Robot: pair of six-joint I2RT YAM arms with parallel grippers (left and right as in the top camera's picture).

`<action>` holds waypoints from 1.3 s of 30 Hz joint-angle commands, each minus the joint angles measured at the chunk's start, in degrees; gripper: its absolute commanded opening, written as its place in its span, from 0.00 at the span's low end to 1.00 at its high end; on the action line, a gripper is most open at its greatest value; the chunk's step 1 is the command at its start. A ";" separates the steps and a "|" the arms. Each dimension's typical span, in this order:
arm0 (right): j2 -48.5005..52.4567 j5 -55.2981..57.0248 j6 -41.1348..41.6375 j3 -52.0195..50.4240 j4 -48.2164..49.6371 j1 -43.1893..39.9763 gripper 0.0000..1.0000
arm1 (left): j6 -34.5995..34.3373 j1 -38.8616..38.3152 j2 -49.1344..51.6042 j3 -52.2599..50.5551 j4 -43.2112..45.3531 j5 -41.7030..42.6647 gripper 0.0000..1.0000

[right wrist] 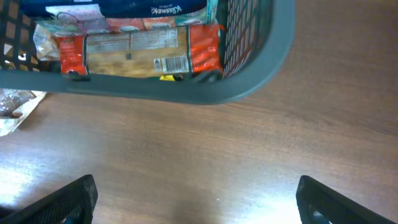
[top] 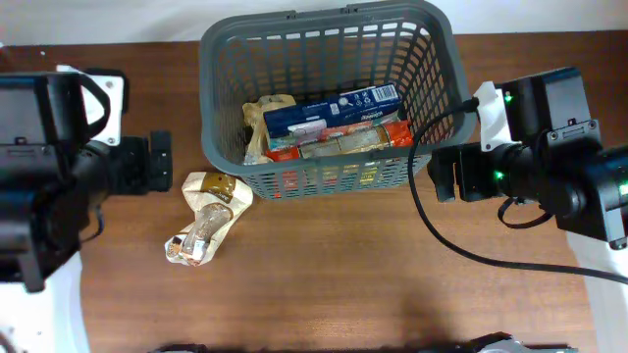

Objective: Pack container
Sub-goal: 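Move the left gripper to the remaining paper bag and grasp it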

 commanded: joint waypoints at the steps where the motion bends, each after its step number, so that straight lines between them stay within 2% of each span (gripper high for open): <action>1: 0.15 0.50 0.04 0.11 0.15 -0.02 0.99 | -1.90 2.93 -3.41 -11.32 5.40 8.28 0.99; 5: 0.15 0.50 0.04 0.11 0.15 -0.02 0.99 | -1.95 7.78 -8.96 -25.66 14.01 12.81 0.99; 11: 0.15 0.50 0.04 0.11 0.15 -0.02 0.99 | -4.02 13.75 -11.30 -42.32 21.40 13.35 0.99; 20: 0.15 0.50 0.04 0.11 0.15 -0.02 0.99 | -4.02 13.97 -11.26 -59.17 30.58 14.93 0.99; 31: 0.15 0.50 0.02 0.11 0.15 -0.02 0.99 | -6.62 13.97 -10.34 -72.63 44.85 16.81 0.99; 39: 0.15 0.50 0.04 0.11 0.15 -0.02 0.99 | -6.58 13.94 -0.07 -73.33 51.60 16.81 0.99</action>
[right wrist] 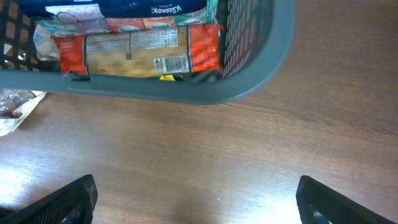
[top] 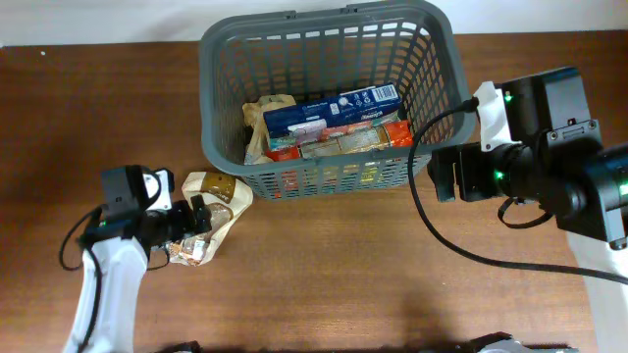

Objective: Pack container
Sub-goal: 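Move the left gripper to the remaining paper bag and grasp it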

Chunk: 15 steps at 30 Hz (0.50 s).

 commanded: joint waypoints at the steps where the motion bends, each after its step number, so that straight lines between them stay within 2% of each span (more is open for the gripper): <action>1: 0.15 0.50 0.07 0.11 0.15 -0.02 0.99 | -0.57 0.17 5.70 -0.52 2.16 1.07 0.99; 13: 0.15 0.50 0.07 0.11 0.15 -0.02 0.99 | -0.59 -2.21 15.23 -0.52 7.72 1.03 1.00; 15: 0.15 0.50 0.07 0.11 0.15 -0.02 0.99 | -0.59 -2.19 15.82 -0.52 8.07 1.03 0.89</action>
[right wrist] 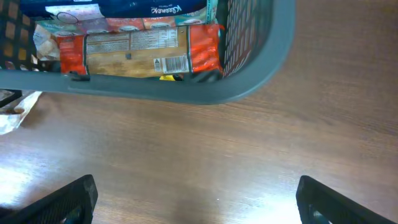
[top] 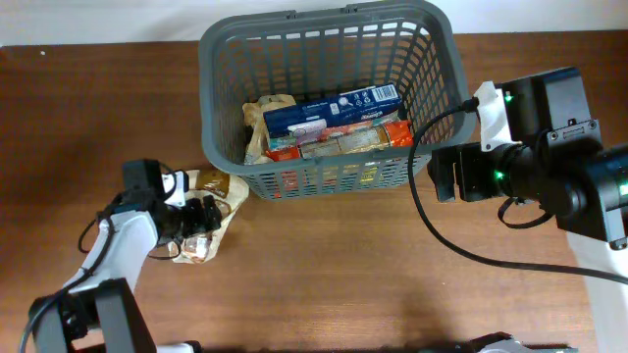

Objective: Pack container
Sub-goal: 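Move the left gripper to the remaining paper bag and grasp it, then lift the paper bag and carry it over the basket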

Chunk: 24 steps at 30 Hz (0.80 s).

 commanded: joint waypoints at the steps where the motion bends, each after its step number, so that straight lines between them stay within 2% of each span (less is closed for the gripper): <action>1: 0.15 0.50 0.04 0.11 0.15 -0.02 0.99 | -0.57 -0.13 1.44 -0.44 0.61 0.66 0.79; 4: 0.15 0.50 0.04 0.11 0.15 -0.02 0.99 | -0.55 -0.11 1.44 -0.44 0.85 0.63 0.58; 7: 0.15 0.50 0.04 0.11 0.15 -0.02 0.99 | -0.57 -0.11 1.44 -0.44 0.96 0.66 0.44; 8: 0.15 0.50 0.04 0.11 0.15 -0.02 0.99 | -0.57 -0.11 1.44 -0.39 0.94 0.66 0.35; 12: 0.15 0.50 0.04 0.11 0.15 -0.02 0.99 | -0.59 -0.11 1.44 0.07 0.70 0.70 0.20; 16: 0.15 0.50 0.04 0.11 0.15 -0.02 0.99 | -0.57 -0.11 0.96 2.27 -1.09 0.68 0.09; 24: 0.15 0.50 0.04 0.11 0.15 -0.02 0.99 | -0.57 0.04 -3.48 11.10 -5.86 -1.70 0.02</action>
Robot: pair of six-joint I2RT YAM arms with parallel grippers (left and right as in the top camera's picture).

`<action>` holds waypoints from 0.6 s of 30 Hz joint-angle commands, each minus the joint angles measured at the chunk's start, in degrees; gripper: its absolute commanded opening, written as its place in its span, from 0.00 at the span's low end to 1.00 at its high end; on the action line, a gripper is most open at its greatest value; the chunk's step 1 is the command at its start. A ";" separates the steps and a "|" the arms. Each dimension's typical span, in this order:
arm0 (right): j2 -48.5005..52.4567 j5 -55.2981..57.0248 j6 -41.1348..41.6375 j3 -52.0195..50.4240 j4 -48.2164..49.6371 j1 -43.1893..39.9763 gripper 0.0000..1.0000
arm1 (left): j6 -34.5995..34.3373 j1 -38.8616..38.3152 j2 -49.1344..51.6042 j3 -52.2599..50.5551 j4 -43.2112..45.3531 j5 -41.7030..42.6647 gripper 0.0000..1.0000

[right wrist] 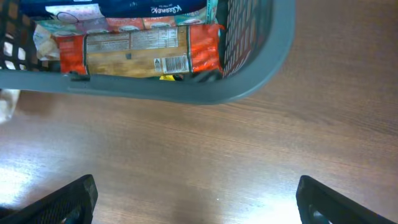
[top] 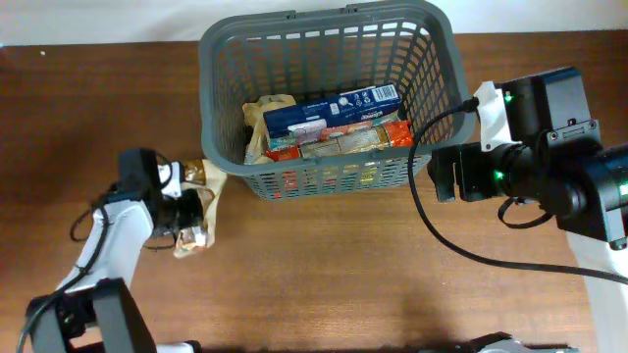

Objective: Pack container
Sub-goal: 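Lift the paper bag and carry it over the basket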

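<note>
A grey plastic basket (top: 329, 29) stands at the back middle of the wooden table (top: 324, 275). In it lie a blue box (top: 334, 110), a red and tan packet (right wrist: 137, 50) and a pale bag (top: 263, 108). Left of the basket's front corner, a tan snack bag (top: 204, 201) shows narrow and on edge, with my left gripper (top: 184, 211) closed on its side. My right gripper (right wrist: 196, 193) hovers open over bare wood just right of the basket, fingers far apart with nothing between them. In the right wrist view only a pale sliver of the snack bag (right wrist: 6, 102) shows at the left edge.
The basket's front rim (right wrist: 186, 93) runs just ahead of my right gripper. A black cable (top: 432, 226) loops from the right arm over the table. Bare wood lies in front of the basket.
The snack bag has turned from lying flat to standing narrow on edge and shifted slightly left, held by my left gripper. It has almost left the right wrist view. The right arm is unchanged.
First the left arm was pulled back at the left edge, with the snack bag flat beside the basket. Then its gripper was at the bag's left side, then on the bag. Now the bag is tipped up in its grip. The right gripper stayed open and still.
</note>
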 commanded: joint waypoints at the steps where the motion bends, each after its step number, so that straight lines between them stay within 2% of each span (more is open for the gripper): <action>1: 0.15 0.50 0.00 0.11 0.15 -0.02 0.99 | 0.26 0.09 -4.79 7.34 -1.86 -2.82 0.02; 9: 0.15 0.50 0.00 0.11 0.15 -0.02 0.99 | 0.26 0.09 -11.08 27.17 -8.98 -12.90 0.02; 13: 0.15 0.48 0.00 0.11 0.15 -0.02 0.99 | -1.77 -0.11 -11.82 35.10 -10.69 -12.66 0.02; 18: 0.15 0.50 0.00 0.11 0.15 -0.02 0.99 | -4.50 -3.76 -11.82 43.93 -12.09 -5.64 0.02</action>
